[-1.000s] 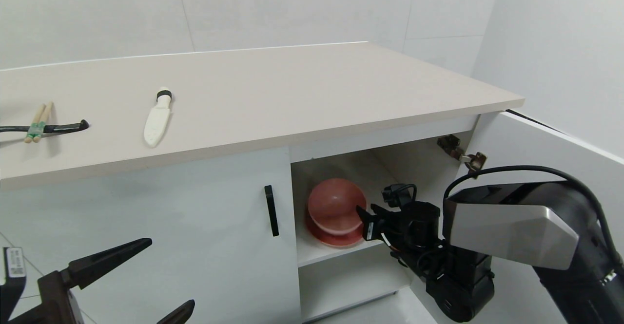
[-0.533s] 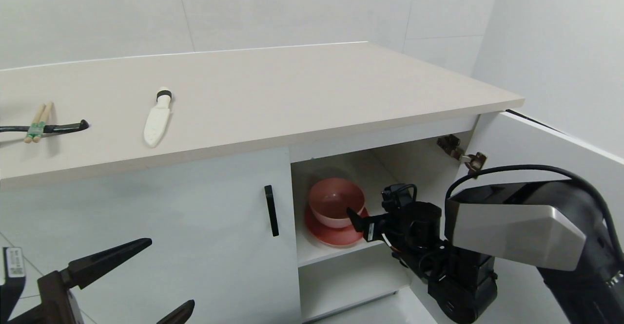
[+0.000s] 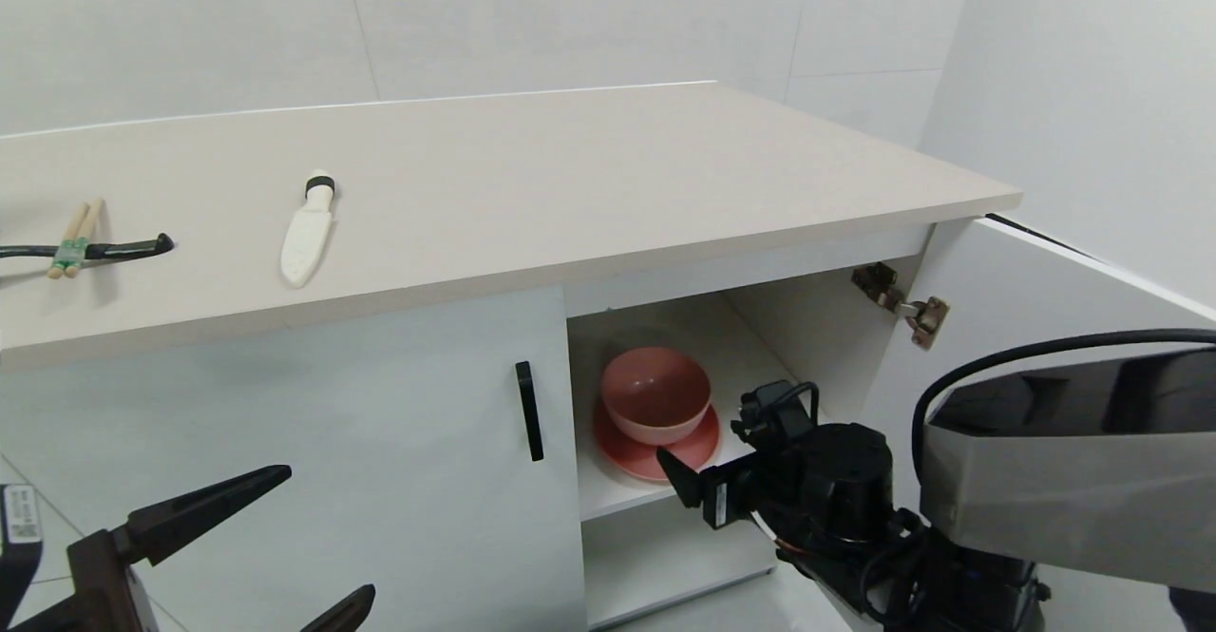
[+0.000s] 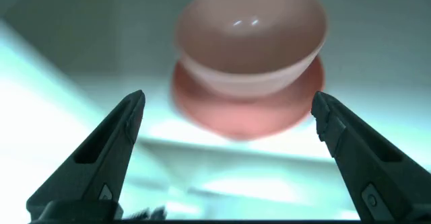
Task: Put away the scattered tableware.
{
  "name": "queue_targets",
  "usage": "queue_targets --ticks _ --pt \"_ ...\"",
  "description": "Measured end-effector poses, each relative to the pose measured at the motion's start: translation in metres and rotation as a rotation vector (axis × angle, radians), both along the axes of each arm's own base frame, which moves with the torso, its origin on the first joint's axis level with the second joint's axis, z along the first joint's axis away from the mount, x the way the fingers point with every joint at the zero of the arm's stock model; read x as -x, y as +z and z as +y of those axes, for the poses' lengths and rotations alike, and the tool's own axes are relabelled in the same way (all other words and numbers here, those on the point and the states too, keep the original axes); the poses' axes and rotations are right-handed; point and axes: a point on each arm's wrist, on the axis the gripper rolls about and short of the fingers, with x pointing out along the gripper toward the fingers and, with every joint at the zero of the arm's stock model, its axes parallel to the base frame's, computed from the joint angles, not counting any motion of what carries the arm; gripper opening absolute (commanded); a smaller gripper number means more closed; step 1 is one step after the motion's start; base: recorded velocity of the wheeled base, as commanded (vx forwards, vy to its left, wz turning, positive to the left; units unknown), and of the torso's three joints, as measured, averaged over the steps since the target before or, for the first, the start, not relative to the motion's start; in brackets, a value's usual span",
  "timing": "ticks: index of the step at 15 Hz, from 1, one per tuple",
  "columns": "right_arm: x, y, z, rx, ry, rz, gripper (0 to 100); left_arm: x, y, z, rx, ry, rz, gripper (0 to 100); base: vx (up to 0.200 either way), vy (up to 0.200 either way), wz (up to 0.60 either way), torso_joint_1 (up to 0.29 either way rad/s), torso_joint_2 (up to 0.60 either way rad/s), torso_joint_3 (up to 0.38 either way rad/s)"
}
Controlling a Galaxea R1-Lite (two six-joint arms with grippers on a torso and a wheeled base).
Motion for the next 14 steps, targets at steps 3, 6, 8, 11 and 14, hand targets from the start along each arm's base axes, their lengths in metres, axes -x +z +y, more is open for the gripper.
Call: queue_targets --ticks 3,6,8,11,14 --pt "0.033 0.025 -0.013 0.007 0.040 0.004 100 0.006 -0.005 0.006 -0.021 0.018 0.024 100 0.000 0.000 0.00 0.000 0.00 0.000" --pt "0.074 0.043 -0.031 0.044 0.106 0.018 100 0.012 -0.009 0.011 -0.059 0.022 0.022 100 0.000 0.000 0.00 0.000 0.00 0.000" --pt "0.093 0.054 -0.043 0.049 0.132 0.012 100 0.013 -0.008 0.014 -0.050 0.038 0.009 100 0.000 0.000 0.00 0.000 0.00 0.000" --pt "0.103 0.064 -0.053 0.053 0.054 -0.027 100 0.016 -0.014 0.017 -0.066 0.054 0.020 100 0.000 0.000 0.00 0.000 0.00 0.000" --pt "0.106 0.073 -0.056 0.034 0.014 -0.063 100 0.021 -0.021 0.022 -0.097 0.081 0.035 100 0.000 0.000 0.00 0.000 0.00 0.000"
